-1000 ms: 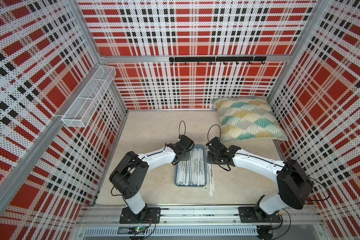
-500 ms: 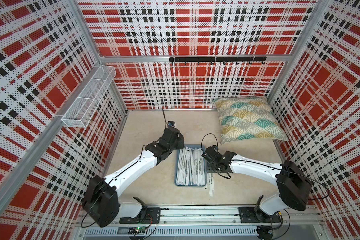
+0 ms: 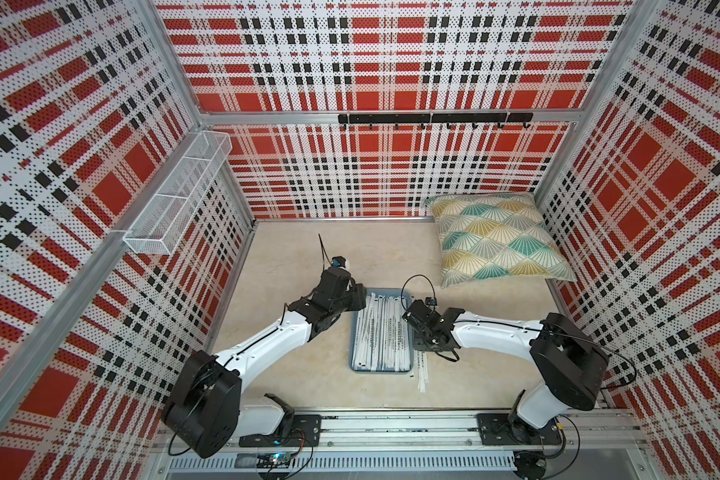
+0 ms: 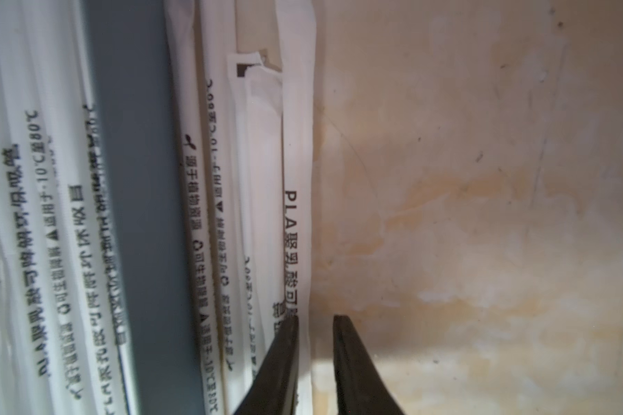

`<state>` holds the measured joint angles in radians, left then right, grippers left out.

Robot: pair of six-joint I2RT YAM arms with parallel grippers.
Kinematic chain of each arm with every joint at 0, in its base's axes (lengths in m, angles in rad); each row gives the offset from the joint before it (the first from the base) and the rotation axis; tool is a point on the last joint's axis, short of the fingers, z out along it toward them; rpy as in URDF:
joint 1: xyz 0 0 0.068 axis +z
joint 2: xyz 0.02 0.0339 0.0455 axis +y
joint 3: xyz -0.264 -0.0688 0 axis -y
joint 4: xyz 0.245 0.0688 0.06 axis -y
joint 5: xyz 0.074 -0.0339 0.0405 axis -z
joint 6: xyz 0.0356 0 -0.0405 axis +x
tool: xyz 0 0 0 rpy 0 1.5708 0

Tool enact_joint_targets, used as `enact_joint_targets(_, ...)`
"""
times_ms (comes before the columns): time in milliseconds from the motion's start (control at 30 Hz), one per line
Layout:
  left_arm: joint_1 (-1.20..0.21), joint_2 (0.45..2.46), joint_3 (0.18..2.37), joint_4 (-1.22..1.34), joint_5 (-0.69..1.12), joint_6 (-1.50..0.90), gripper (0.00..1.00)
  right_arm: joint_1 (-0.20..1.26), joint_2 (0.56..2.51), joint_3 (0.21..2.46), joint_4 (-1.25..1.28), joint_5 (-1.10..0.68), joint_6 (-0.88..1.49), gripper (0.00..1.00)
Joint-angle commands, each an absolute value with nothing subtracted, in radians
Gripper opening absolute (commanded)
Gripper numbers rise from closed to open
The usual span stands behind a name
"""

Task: Put the straws into the storage box
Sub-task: Pick up the straw from the center of the board.

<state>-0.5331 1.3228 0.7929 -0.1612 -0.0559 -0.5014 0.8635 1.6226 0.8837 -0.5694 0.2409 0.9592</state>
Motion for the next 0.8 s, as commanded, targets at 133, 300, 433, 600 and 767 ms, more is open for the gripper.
enact_joint_targets(133,-0.530,1.323,0.761,-0.119,-0.052,-0.506,0.61,0.851,1.646,0.876,-0.532,0.230,0.956,0.28)
enact_joint_targets(300,-0.528,1.335,0.756,-0.115,-0.059,-0.502,0.60,0.847,1.674,0.873,-0.520,0.226,0.943,0.26)
enact_joint_targets(433,-0.518,1.339,0.744,-0.117,-0.063,-0.500,0.60,0.824,1.655,0.842,-0.524,0.232,0.939,0.18)
enact_joint_targets(600,-0.467,1.324,0.731,-0.164,-0.056,-0.505,0.58,0.831,1.568,0.919,-0.621,0.266,0.913,0.12)
enact_joint_targets(767,-0.421,1.269,0.705,-0.221,-0.039,-0.515,0.57,0.902,1.560,1.100,-0.692,0.269,0.946,0.12)
